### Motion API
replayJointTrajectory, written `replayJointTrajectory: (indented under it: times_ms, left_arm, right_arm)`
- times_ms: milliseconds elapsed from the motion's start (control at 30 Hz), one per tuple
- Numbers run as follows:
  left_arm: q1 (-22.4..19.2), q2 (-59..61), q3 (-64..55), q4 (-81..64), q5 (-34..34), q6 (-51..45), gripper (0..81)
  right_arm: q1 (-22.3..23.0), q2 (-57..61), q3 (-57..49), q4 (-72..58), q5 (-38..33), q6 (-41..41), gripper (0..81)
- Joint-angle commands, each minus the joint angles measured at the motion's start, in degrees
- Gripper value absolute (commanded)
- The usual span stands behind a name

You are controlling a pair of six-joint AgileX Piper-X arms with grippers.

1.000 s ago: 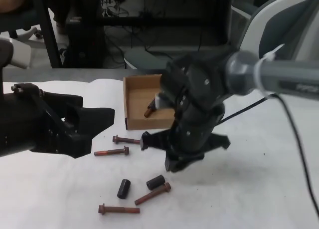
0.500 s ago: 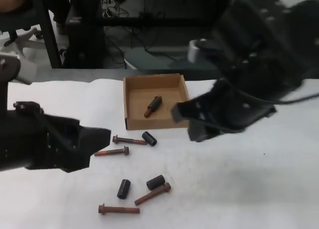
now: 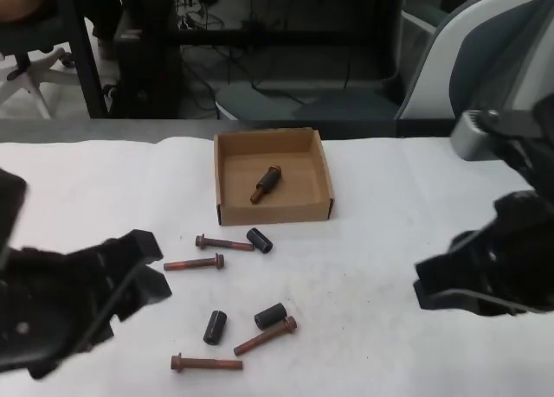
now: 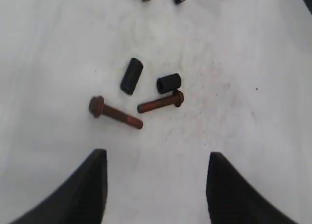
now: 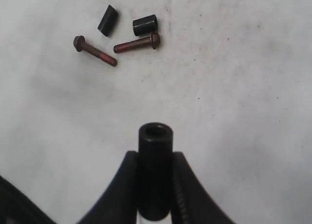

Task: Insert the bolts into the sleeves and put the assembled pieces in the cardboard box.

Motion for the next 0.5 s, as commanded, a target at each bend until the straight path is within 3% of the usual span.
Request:
replayJointTrajectory:
  times_ms: [0, 167, 333, 467]
  left_arm:
    - [-5.51, 2.89, -0.25, 0.46, -5.55, -12.79, 57.4]
    - [-15.55, 13.22, -0.25, -4.74, -10.42, -33.81, 32.3]
    - [-21.20, 23.51, -1.81, -10.47, -7.94, -47.31, 31.5]
    - [-21.67, 28.14, -4.96, -4.63, -5.43, -47.93, 31.5]
  right_arm:
    - [0.02, -2.55, 0.62, -0.25, -2.45, -0.59, 0.6]
    - [0.02, -4.36, 0.58, -0.25, -6.62, -2.37, 0.6]
    - [0.02, -6.36, 0.58, -0.07, -8.30, -3.21, 0.6]
    - [0.02, -8.46, 0.58, 0.38, -9.09, -3.21, 0.6]
